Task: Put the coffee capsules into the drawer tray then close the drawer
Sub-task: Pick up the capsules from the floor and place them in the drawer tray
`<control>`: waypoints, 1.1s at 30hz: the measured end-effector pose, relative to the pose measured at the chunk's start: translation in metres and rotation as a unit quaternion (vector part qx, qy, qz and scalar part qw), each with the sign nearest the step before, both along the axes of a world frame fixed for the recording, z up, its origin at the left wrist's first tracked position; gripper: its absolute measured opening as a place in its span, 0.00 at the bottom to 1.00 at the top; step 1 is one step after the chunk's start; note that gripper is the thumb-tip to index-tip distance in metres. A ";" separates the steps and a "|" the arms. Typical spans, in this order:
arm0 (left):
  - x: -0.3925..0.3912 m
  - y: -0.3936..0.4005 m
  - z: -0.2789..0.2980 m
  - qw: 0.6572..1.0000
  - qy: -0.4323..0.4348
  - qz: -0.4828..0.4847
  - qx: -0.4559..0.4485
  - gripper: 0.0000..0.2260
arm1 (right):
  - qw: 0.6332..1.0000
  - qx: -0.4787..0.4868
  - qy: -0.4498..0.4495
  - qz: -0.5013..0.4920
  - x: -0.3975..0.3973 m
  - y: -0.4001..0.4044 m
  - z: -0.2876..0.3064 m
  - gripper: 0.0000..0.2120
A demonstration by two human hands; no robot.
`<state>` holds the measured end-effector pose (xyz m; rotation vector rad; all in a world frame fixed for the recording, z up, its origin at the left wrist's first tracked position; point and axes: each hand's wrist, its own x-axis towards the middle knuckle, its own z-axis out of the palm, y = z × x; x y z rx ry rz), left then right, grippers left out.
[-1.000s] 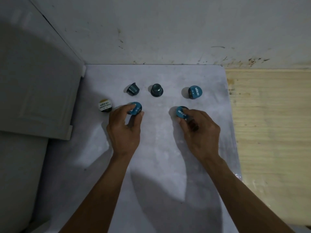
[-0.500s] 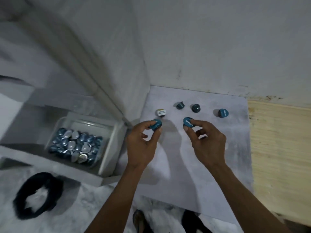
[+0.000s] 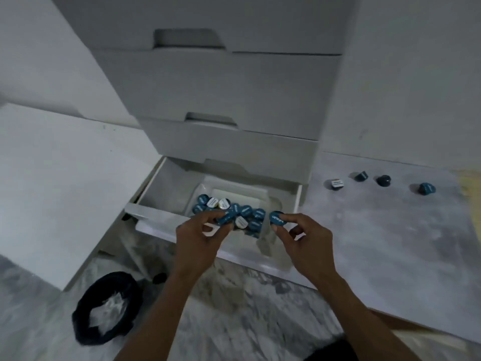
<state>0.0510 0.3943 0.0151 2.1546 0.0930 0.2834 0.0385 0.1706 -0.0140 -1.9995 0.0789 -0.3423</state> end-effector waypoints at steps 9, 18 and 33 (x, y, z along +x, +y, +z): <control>0.075 0.100 -0.004 0.995 0.047 -0.067 0.047 0.10 | 0.998 -0.061 0.017 0.004 0.041 0.075 0.021 0.09; 0.150 0.123 -0.047 0.985 0.073 -0.099 0.121 0.11 | 0.986 -0.133 0.089 0.047 0.122 0.118 -0.020 0.07; 0.215 0.108 -0.094 0.943 0.111 -0.232 0.209 0.11 | 0.947 -0.251 0.188 0.065 0.183 0.159 -0.067 0.11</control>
